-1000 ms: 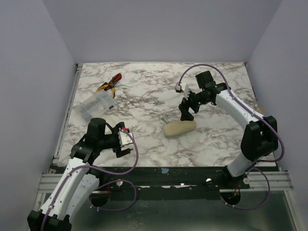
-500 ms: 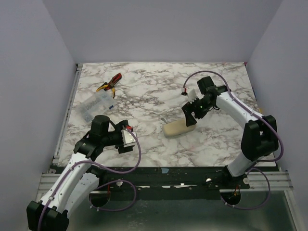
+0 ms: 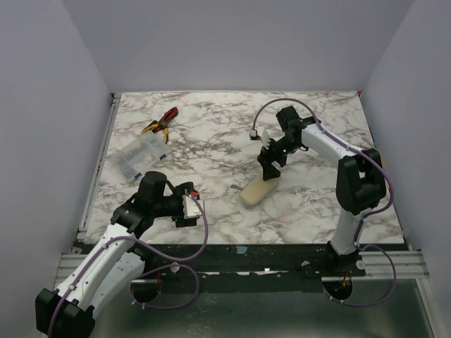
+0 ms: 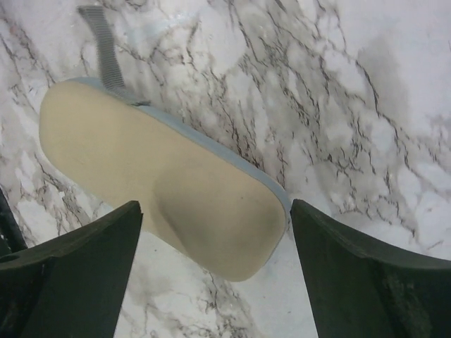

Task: Open the umbrella

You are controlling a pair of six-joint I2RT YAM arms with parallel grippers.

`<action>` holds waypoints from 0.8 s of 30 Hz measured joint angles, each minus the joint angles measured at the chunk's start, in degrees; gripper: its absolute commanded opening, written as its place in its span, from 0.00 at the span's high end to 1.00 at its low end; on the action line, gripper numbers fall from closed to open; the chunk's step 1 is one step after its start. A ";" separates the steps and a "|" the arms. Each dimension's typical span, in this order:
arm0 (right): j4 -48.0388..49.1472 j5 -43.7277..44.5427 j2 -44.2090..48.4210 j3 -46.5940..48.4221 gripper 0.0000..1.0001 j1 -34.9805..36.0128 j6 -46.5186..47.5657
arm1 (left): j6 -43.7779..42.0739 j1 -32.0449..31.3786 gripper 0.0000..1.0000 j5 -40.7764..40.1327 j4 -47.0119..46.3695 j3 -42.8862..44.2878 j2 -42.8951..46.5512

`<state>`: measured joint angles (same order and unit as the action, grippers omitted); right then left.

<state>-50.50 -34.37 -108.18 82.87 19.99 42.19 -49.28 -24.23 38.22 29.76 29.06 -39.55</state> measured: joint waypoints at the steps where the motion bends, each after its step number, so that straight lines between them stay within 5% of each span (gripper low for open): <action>1: 0.02 -0.59 0.20 -0.02 0.05 0.31 2.23 | -0.02 -0.39 0.27 -0.04 -0.09 -0.09 -0.02; 13: -0.26 -5.46 14.12 -9.60 0.00 1.51 37.40 | 0.04 -9.68 0.43 -0.20 -9.09 -3.15 -5.16; 21: -0.22 -5.20 10.80 -13.51 0.02 4.35 54.31 | -0.92 -13.03 0.46 -0.22 -13.25 -3.28 -10.21; 24: 0.20 -4.59 8.68 -13.62 0.11 4.39 58.36 | -1.16 -14.16 0.51 -0.37 -15.15 -3.54 -10.80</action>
<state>-50.30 -38.96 -99.50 69.25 24.38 100.55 -50.43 -38.39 37.85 14.61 25.52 -50.35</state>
